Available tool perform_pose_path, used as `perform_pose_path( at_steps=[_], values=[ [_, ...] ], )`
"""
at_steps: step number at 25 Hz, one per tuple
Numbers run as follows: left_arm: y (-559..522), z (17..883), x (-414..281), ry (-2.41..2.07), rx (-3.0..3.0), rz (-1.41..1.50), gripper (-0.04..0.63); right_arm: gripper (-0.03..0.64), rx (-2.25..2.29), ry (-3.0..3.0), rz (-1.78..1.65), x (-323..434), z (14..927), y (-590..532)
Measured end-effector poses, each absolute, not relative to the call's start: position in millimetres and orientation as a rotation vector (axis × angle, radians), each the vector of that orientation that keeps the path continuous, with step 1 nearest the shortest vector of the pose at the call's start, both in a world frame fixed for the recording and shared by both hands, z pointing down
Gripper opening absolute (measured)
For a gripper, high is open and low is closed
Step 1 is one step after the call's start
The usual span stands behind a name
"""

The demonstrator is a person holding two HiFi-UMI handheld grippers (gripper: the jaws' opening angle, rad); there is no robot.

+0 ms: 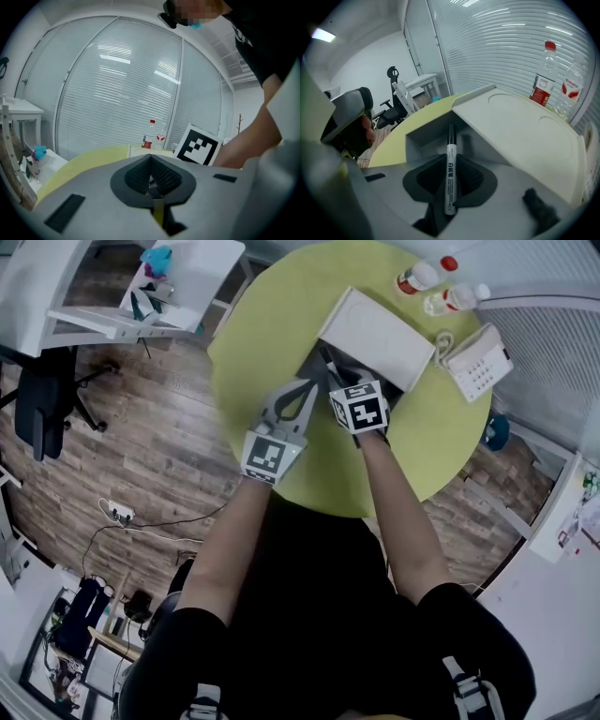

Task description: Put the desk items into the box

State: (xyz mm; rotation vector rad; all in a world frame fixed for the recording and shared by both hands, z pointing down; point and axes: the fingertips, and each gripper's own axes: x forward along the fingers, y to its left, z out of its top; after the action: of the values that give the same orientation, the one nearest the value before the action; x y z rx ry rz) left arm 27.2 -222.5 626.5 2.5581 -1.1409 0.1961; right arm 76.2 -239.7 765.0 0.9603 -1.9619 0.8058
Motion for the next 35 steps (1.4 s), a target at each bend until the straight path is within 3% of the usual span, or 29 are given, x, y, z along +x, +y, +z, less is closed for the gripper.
perform_pose_path(
  at_steps=[17,28,35],
  values=[
    [-224,629,3,-1.116,2.542,0.203,0.008,0.098,0.948,-1.951,0.809,62,755,-246],
    [-198,577,5,-1.174,2.566,0.211,0.006,0.094,0.926,-2.141,0.662,72,651,-222],
    [-172,520,22,-1.201,2.609,0.217,0.006,0.033,0.917,-2.3,0.641,94,573,-178]
  ],
)
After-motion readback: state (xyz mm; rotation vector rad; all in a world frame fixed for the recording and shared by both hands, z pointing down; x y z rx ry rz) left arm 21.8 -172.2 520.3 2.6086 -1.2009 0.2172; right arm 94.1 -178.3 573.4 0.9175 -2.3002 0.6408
